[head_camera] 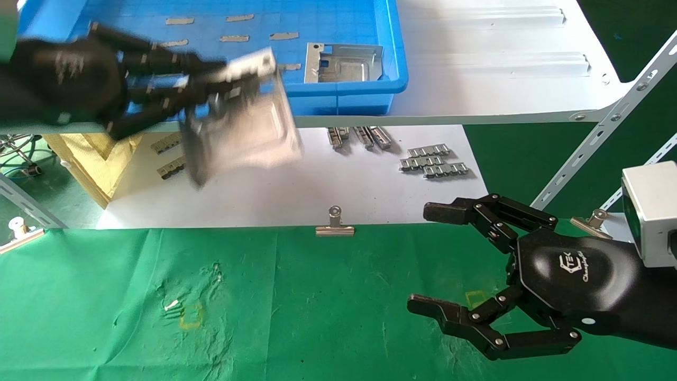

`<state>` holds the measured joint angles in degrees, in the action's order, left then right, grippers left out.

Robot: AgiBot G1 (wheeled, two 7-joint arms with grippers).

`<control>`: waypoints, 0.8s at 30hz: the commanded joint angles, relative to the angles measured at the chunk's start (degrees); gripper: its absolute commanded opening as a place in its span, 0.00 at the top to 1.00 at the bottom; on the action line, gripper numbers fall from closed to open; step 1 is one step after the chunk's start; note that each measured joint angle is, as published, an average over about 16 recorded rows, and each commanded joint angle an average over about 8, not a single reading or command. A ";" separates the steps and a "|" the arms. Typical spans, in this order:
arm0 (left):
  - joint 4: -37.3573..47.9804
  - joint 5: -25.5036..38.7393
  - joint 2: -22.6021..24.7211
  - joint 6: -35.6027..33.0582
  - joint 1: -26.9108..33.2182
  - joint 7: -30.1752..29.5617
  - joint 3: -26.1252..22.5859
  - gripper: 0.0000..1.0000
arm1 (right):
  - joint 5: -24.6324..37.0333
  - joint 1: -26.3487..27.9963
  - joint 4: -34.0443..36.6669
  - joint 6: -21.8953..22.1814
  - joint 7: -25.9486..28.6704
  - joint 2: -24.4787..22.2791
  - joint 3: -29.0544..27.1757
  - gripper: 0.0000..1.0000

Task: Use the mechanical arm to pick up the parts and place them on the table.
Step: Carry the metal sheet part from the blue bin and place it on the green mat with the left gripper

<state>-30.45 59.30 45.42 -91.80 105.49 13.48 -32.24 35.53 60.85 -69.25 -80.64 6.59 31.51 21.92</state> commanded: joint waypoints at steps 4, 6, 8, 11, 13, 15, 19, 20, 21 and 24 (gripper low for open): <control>-8.13 -4.40 -5.76 0.39 -5.39 1.46 -3.92 1.00 | 0.00 0.00 0.00 0.00 0.00 0.00 0.00 0.00; -8.80 -3.87 -7.18 0.64 -7.06 4.07 -5.85 1.00 | 0.00 0.00 0.00 0.00 0.00 0.00 0.00 0.00; -8.45 -2.32 -7.73 1.03 -8.44 7.42 -7.80 1.00 | 0.00 0.00 0.00 0.00 0.00 0.00 0.00 0.00; -6.70 0.78 -7.26 1.52 -9.78 12.75 -10.53 1.00 | 0.00 0.00 0.00 0.00 0.00 0.00 0.00 0.00; -4.92 3.04 -6.37 1.87 -10.07 16.04 -12.14 1.00 | 0.00 0.00 0.00 0.00 0.00 0.00 0.00 0.00; -2.62 5.30 -5.25 2.12 -9.99 18.98 -13.58 1.00 | 0.00 0.00 0.00 0.00 0.00 0.00 0.00 0.00; 2.78 8.86 -3.15 2.87 -9.46 23.56 -15.74 0.99 | 0.00 0.00 0.00 0.00 0.00 0.00 0.00 0.00; 4.34 9.51 -2.61 3.17 -9.34 24.44 -16.12 0.91 | 0.00 0.00 0.00 0.00 0.00 0.00 0.00 0.00; 5.93 10.00 -2.09 3.50 -9.21 25.19 -16.40 0.78 | 0.00 0.00 0.00 0.00 0.00 0.00 0.00 0.00; 10.37 10.95 -0.69 4.61 -8.88 26.92 -16.88 0.41 | 0.00 0.00 0.00 0.00 0.00 0.00 0.00 0.00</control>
<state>-20.88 69.85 44.53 -87.58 96.48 40.15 -48.91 35.53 60.85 -69.25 -80.64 6.59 31.51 21.92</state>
